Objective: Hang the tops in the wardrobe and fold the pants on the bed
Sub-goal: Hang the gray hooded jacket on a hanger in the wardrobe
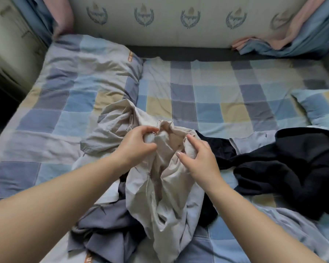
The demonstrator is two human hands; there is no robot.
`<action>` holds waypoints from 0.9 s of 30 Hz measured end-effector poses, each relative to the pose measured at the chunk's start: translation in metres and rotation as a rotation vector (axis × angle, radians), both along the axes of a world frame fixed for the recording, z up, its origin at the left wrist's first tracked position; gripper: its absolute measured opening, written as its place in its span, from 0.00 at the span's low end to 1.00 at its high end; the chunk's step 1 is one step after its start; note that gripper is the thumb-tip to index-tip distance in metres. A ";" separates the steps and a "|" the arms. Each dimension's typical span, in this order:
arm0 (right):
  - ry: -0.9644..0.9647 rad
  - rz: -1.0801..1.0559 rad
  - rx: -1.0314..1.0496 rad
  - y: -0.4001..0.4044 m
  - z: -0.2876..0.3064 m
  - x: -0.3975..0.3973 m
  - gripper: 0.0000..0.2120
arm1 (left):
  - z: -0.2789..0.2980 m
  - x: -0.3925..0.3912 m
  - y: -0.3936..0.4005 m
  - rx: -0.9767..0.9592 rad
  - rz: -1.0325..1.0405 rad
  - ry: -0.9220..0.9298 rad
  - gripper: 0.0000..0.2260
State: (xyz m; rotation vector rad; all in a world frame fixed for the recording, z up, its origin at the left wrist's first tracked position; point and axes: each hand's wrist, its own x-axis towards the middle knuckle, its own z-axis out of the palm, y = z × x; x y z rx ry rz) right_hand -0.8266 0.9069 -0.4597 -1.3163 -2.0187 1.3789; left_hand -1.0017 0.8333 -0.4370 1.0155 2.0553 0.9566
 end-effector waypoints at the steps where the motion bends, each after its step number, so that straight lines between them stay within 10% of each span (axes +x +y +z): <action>1: 0.009 0.008 0.019 0.002 0.019 0.004 0.30 | 0.019 0.002 0.001 0.032 0.016 -0.034 0.20; 16: -0.114 0.285 0.415 -0.026 0.255 0.054 0.45 | 0.283 0.086 -0.013 0.371 -0.034 -0.316 0.20; 27: 0.105 -0.090 0.715 -0.071 0.376 0.097 0.16 | 0.402 0.118 -0.044 0.577 -0.227 -0.453 0.21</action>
